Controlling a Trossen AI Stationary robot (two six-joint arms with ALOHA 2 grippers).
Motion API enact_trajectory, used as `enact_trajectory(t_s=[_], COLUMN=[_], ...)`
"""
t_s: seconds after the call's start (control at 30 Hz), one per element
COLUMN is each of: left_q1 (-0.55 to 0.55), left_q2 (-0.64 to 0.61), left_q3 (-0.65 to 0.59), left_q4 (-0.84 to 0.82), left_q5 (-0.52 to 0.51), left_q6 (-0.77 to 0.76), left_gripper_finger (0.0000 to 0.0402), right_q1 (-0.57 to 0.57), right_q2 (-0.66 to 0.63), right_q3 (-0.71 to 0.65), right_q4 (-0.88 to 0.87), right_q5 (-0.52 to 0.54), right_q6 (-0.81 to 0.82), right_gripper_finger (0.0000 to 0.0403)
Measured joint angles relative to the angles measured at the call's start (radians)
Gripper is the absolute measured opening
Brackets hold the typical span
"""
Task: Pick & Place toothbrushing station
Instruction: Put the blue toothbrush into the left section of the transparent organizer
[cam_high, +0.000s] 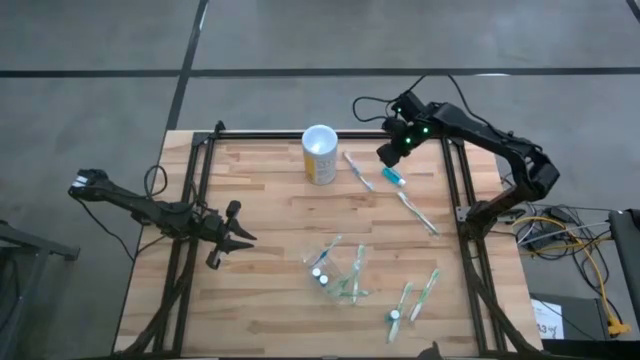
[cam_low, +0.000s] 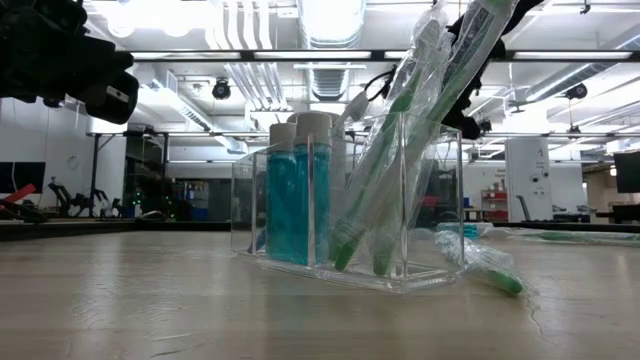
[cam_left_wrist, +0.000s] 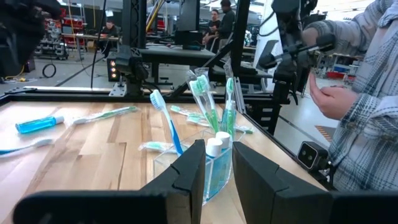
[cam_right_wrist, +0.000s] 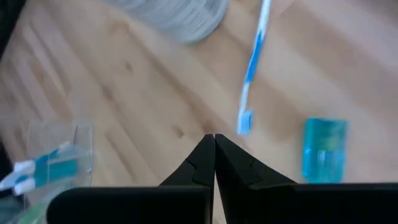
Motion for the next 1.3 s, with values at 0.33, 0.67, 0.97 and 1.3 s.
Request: enact_trajectory(t_s=[0.33, 0.67, 0.97, 1.3], left_q1=[0.000, 0.000, 0.000, 0.000], left_q2=[0.000, 0.000, 0.000, 0.000], left_q3=[0.000, 0.000, 0.000, 0.000], left_q4=[0.000, 0.000, 0.000, -0.001], left_q5=[0.000, 0.000, 0.000, 0.000], left_q6=[0.000, 0.000, 0.000, 0.000], left_gripper_finger=[0.0085, 0.0085, 0.0085, 0.0085], right_q1=[0.109, 0.122, 0.126, 0.205], right_q2=[0.095, 0.226, 0.186, 0.074], right_q3=[-0.091, -0.088, -0.098, -0.195], right_q4=[0.174, 0.163, 0.168, 0.308], right_q5=[0.009, 0.084, 0.134, 0.281], right_q6=[0.027, 0.081, 0.100, 0.154], right_gripper_finger=[0.0008, 0.0008, 0.0008, 0.0012])
